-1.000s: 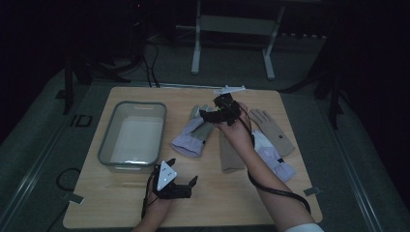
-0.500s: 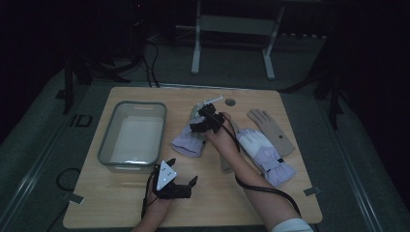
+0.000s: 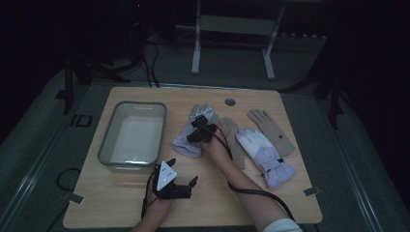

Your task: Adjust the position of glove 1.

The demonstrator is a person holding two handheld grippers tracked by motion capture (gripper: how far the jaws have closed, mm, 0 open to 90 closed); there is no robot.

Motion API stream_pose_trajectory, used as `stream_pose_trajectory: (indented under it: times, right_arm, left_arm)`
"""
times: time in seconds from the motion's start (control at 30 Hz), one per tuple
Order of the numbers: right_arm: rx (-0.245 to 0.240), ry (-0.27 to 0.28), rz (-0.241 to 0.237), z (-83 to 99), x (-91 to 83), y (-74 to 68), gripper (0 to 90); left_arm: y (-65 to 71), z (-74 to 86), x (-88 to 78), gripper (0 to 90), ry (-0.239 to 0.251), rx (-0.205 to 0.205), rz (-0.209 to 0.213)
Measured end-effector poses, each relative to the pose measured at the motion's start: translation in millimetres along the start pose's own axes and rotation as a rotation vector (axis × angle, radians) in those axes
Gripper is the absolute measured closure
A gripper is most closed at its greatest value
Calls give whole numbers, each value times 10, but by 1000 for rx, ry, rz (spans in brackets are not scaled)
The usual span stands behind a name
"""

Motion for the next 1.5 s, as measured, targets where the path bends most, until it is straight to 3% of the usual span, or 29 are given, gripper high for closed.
stream_pose_trajectory:
  times: [0.13, 0.2, 0.3, 0.33, 0.37, 0.4, 0.47, 0.63, 0.8, 1.1, 1.27, 1.43, 1.5]
  right_arm:
    - [-32, -22, -2, 1, -4, 5, 432]
    - [-67, -33, -2, -3, -8, 5, 528]
    - [-68, -39, -10, -4, -13, 10, 592]
    - [-72, -45, -11, -6, -16, 14, 631]
    - [-61, -67, -20, -17, -38, 30, 734]
    - [-61, -67, -20, -17, -38, 30, 734]
    - [-93, -101, -7, -32, -92, 43, 827]
    - [-136, -78, 25, -18, -250, 105, 852]
    - [-172, -17, 26, 84, -536, 166, 855]
    - [-219, 62, 70, 434, -1024, 166, 851]
    - [-254, 55, 77, 695, -1039, 100, 851]
    - [-241, 33, 84, 835, -845, 69, 845]
    - [-225, 19, 58, 855, -742, 83, 844]
  left_arm:
    - [-4, 0, -1, 0, -3, -4, -2]
    - [-7, 1, -1, 0, -3, -6, -1]
    - [-6, 1, -1, 0, -5, -5, -1]
    - [-6, 1, -1, 0, -5, -5, -2]
    - [-6, 1, -1, 0, -5, -5, -2]
    - [-6, 1, -1, 0, -5, -5, -2]
    - [-8, 1, -1, 0, -5, -8, -2]
    - [-11, 1, -1, 0, -5, -11, 1]
    - [-8, 0, 0, 0, -6, -8, -3]
    - [-7, 0, 1, 1, -8, -9, -10]
    - [4, -1, 3, 0, -9, -1, -12]
    - [-6, 0, 2, 0, -8, -9, -9]
    - [-4, 0, 3, 0, -9, -5, -10]
Point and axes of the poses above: each handheld gripper's, and its own axes: x roughly forward along the jaws, z roughly out of its underside, y roughly to its right, the point moved 3 cm from there along x, roughly forward along the jaws, and after that the axes turned 13 degrees about -y, right-handed, at the moved point
